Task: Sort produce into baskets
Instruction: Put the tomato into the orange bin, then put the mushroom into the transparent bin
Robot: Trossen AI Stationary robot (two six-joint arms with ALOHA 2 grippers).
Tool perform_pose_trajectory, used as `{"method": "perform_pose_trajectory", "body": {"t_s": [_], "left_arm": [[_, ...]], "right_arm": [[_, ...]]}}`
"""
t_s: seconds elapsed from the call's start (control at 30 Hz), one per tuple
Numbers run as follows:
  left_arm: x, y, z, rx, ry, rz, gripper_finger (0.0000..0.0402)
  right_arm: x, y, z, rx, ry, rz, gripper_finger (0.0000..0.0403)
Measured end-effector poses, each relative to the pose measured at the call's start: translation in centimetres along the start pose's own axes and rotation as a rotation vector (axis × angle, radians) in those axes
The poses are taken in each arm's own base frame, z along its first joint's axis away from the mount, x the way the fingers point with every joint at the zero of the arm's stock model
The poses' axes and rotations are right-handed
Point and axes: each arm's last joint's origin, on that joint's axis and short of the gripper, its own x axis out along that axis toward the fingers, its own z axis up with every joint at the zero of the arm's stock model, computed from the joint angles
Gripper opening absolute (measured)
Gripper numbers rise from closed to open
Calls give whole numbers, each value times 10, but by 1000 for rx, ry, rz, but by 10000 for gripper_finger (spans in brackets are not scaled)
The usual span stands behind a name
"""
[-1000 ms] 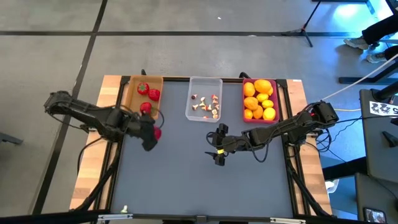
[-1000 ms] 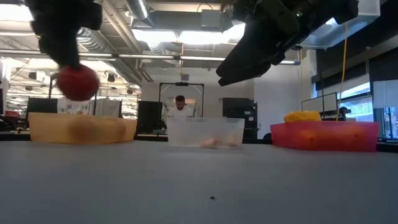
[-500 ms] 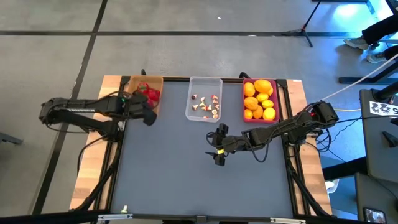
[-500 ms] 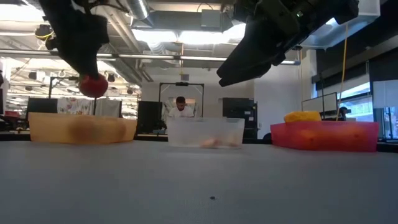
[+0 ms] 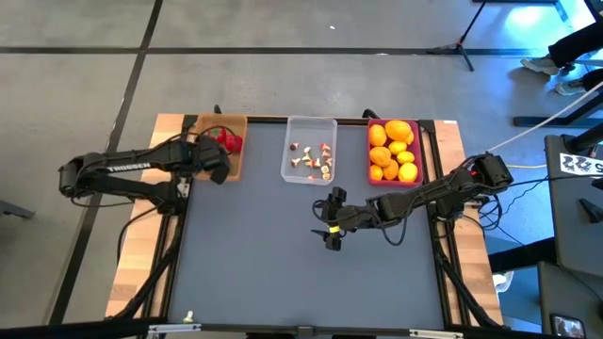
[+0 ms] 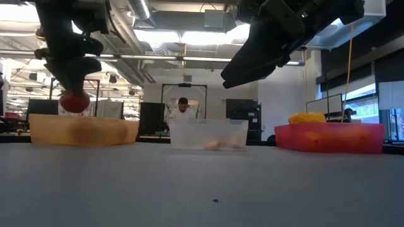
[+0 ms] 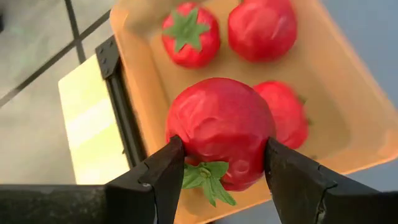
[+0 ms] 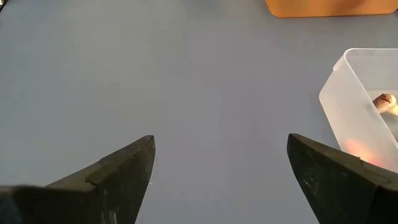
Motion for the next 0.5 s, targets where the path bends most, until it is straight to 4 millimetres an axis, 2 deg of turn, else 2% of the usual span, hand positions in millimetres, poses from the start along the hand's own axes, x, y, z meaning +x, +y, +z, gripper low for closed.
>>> {"method": "perform_pose_trajectory", "body": {"t_s": [0.2,0.33,0.5], "left_arm": [[7,7,-9,21,140,15,205],[12,11,-15,17,223,24,240],[14,11,-14,25,238,3,285]], "right_arm": [[0,0,0,0,0,0,360],[0,0,0,0,-2,0,360],[0,0,0,1,-4,1,360]]}}
